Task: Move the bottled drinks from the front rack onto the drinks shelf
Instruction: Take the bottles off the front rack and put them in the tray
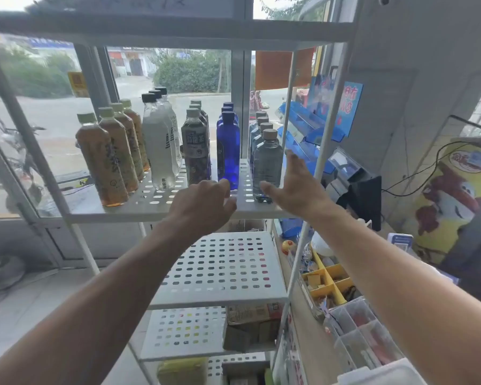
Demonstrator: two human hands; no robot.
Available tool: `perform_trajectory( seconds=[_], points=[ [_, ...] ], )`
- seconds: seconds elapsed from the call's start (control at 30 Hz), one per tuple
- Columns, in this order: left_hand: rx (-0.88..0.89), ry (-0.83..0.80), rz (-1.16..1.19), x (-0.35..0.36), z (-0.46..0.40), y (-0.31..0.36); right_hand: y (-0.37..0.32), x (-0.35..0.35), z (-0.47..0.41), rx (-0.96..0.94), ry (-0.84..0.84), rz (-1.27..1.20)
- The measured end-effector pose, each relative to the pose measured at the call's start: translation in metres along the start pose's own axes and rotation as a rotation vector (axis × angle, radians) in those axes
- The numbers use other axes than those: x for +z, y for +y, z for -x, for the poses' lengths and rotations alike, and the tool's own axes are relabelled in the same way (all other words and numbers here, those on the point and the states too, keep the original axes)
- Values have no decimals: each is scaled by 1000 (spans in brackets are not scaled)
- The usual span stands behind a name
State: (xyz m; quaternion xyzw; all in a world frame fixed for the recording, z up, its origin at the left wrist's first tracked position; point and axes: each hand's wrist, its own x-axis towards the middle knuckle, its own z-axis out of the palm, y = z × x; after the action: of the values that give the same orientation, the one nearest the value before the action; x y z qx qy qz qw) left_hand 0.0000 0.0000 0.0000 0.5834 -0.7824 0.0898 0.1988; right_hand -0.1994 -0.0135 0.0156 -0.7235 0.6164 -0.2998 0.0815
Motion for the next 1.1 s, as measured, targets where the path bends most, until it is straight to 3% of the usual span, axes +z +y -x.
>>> perform_trajectory(
  seconds=[0.27, 0.4, 0.57, 0.83, 0.97, 1.1],
  points=[
    [-6, -8, 32, 16, -25, -19, 0, 38, -45, 147, 139, -160],
    [7, -16, 56, 22, -32, -28, 4, 52, -53, 211, 100, -232],
    [14, -39, 58, 27, -36, -36, 12, 61, -58, 253, 182, -294],
    [56, -12, 88, 21, -32, -37, 11, 60, -32, 195, 271, -377],
    [144, -63, 311, 16, -28, -29, 6, 44, 7, 162, 269, -456],
    [203, -250, 672, 14, -21, -11, 2, 21, 46, 164, 254, -556]
  ],
)
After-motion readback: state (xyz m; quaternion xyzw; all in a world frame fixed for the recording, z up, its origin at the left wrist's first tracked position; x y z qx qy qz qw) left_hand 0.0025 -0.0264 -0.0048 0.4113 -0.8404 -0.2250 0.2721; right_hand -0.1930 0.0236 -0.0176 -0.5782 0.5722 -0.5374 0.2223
